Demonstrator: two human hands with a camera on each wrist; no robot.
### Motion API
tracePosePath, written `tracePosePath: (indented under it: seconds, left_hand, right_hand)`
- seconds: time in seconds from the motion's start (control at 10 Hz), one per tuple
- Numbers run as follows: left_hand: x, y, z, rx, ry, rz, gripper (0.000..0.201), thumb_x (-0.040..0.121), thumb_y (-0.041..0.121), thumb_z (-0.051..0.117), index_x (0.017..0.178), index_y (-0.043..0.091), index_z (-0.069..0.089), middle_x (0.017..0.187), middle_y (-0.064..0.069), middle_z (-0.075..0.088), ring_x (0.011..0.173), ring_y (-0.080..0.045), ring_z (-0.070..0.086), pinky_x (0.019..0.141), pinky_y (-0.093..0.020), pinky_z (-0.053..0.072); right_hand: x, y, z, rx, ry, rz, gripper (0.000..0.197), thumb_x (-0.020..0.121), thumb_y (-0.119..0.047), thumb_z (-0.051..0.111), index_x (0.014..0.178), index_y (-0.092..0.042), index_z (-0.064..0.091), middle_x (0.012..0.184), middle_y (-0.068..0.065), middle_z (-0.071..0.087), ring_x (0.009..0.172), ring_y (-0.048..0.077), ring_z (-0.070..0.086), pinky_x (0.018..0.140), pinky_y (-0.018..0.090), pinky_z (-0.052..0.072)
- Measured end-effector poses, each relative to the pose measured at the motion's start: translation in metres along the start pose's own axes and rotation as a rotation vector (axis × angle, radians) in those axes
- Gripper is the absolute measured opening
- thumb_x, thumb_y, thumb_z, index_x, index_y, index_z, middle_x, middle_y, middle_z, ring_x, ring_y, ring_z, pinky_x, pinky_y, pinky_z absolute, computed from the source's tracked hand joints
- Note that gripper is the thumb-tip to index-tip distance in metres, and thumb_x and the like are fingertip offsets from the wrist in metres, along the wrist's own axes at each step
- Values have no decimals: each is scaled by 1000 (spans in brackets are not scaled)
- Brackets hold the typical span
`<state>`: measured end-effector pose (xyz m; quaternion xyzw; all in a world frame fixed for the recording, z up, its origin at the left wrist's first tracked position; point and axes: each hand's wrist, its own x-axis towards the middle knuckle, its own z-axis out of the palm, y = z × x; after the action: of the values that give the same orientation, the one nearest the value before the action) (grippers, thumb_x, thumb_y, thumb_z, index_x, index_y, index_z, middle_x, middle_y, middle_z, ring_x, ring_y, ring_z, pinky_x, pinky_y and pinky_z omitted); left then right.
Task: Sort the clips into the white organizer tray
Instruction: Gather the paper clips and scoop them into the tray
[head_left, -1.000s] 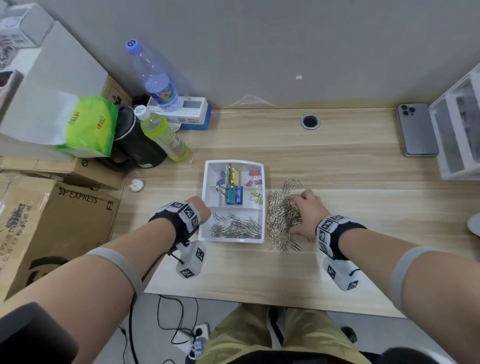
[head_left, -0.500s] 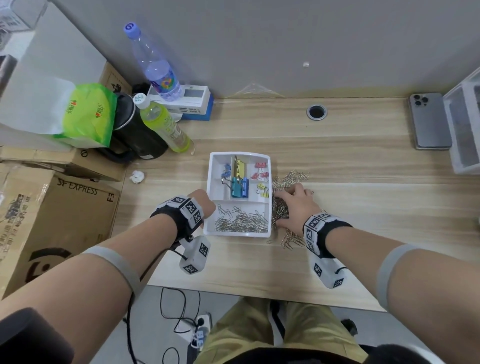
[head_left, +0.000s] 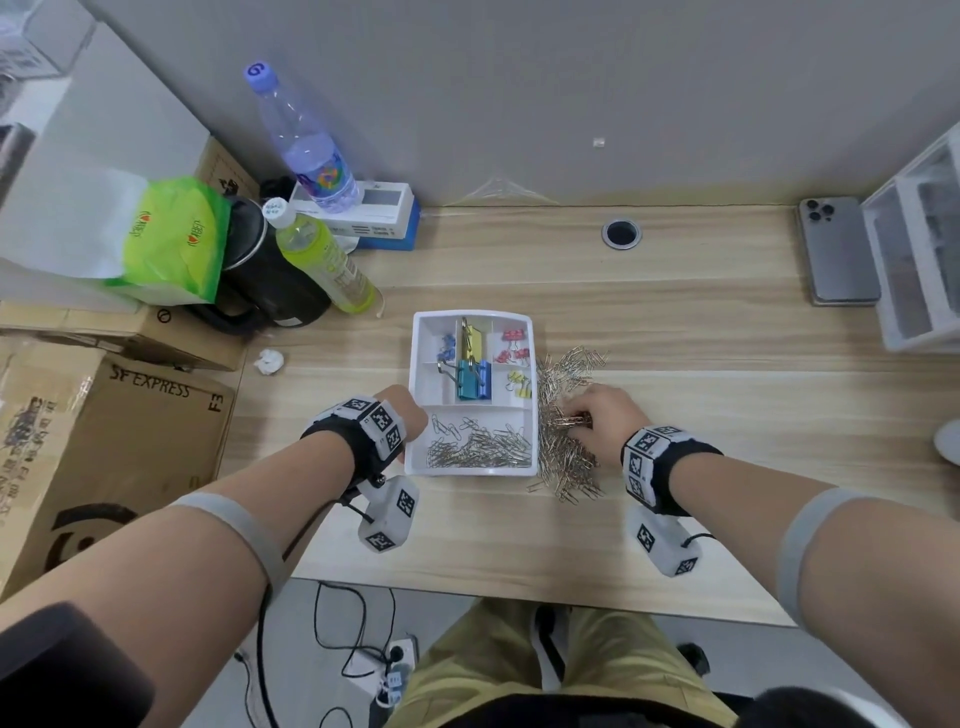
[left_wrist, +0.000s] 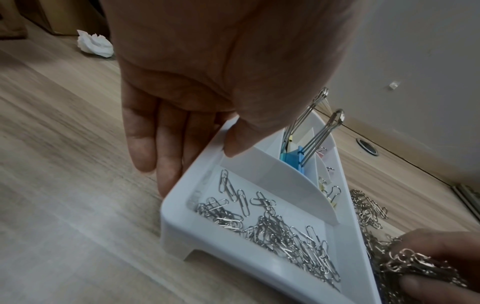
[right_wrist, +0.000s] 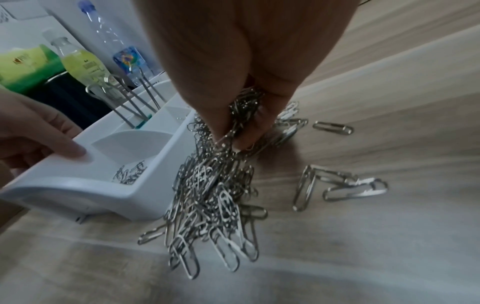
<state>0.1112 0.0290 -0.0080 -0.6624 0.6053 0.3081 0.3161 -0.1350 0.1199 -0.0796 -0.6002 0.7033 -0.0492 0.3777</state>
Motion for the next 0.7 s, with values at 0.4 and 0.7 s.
tracePosePath:
  seconds: [0.4, 0.7]
  left_hand:
    - [-5, 7, -2, 99, -50, -13, 19, 97, 10, 51, 84, 3, 61, 72, -4, 59, 49, -10, 44, 52, -18, 46]
    - [9, 0, 4, -329, 42, -74, 29, 94, 7, 46, 113, -7, 62, 64, -5, 49, 66, -23, 56, 76, -36, 58]
  right_hand:
    - [-8, -26, -27, 55, -74, -61, 24, 86, -21, 71, 110, -21, 71, 123, 1, 66, 111, 19, 60, 99, 30, 47]
    - [4, -77, 0, 104, -102, -187, 23, 87, -19, 71, 110, -20, 72, 118, -1, 67, 106, 16, 61, 96, 26, 46]
